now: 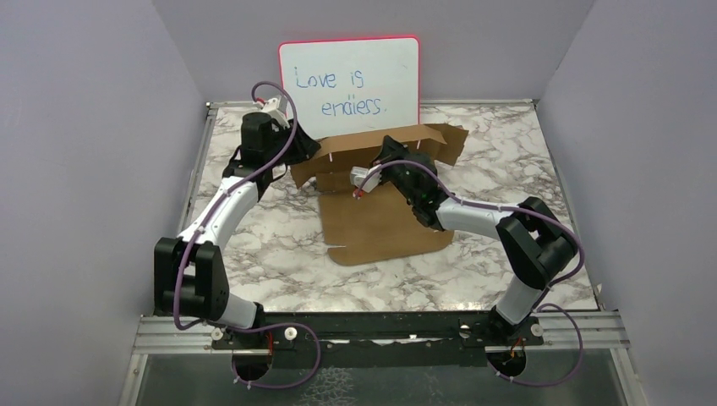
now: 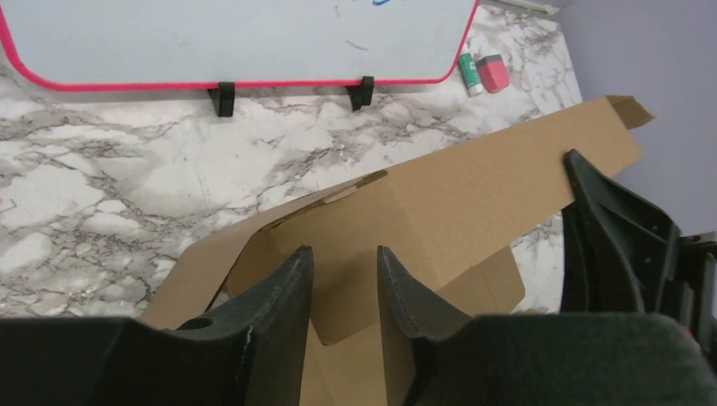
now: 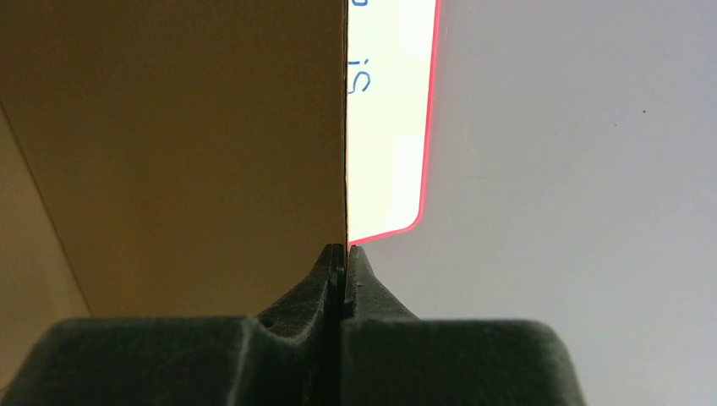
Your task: Fold the paper box
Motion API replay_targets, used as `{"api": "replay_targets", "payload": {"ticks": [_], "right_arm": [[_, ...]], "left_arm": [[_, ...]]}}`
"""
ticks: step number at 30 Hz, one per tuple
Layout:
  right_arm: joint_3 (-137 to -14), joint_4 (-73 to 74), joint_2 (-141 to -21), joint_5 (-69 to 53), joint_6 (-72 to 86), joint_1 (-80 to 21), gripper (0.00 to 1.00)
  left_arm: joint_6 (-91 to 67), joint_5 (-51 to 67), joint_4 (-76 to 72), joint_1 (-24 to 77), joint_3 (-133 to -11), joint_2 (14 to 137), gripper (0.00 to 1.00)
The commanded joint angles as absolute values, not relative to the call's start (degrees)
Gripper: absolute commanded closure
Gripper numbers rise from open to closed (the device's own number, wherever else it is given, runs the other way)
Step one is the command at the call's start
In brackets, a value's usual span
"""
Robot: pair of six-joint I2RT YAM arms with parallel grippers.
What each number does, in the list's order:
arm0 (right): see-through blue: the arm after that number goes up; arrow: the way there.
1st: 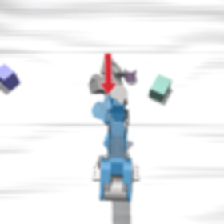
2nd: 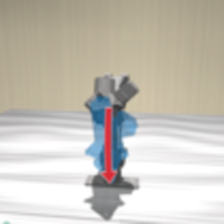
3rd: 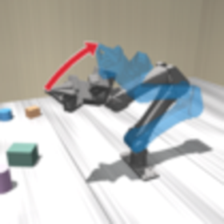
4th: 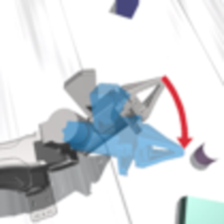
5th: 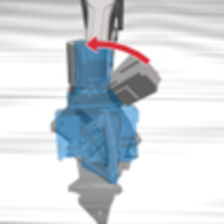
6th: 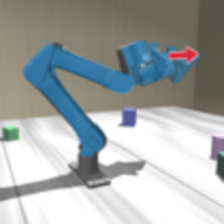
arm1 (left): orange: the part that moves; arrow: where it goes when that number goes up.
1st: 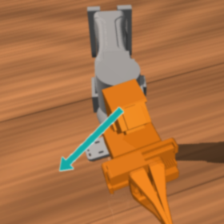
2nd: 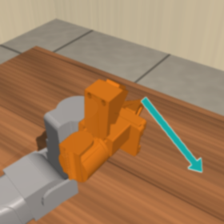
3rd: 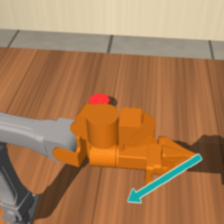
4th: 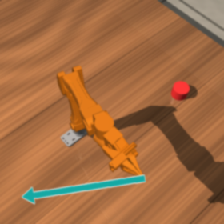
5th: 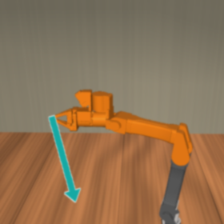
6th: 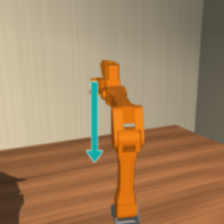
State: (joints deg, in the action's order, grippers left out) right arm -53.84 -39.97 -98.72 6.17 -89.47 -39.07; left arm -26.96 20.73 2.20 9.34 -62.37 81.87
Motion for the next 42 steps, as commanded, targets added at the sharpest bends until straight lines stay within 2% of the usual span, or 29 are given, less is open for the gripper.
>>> {"api": "replay_targets", "payload": {"ticks": [1,16,34,42], "right_arm": [[-55.89,-39.9,-99.32,5.83,-88.19,-39.3,0.99],[-56.03,-38.52,-101.41,4.26,-88.36,-39.37,0.99],[-54.88,-44.68,-106.16,5.2,-93.36,-39.35,0.99],[-55.08,-44.61,-106.67,4.5,-94.25,-39.36,0.99]], "left_arm": [[-28.58,18.24,-3.49,10.01,-60.74,85.69,0.67],[-33.33,18.4,-16.17,13.62,-59.03,91.46,0.69],[-32.37,6.58,-12.89,13.63,-49.05,82.92,0.52],[-35.72,1.29,-16.08,13.64,-43.74,82.33,0.49]]}}
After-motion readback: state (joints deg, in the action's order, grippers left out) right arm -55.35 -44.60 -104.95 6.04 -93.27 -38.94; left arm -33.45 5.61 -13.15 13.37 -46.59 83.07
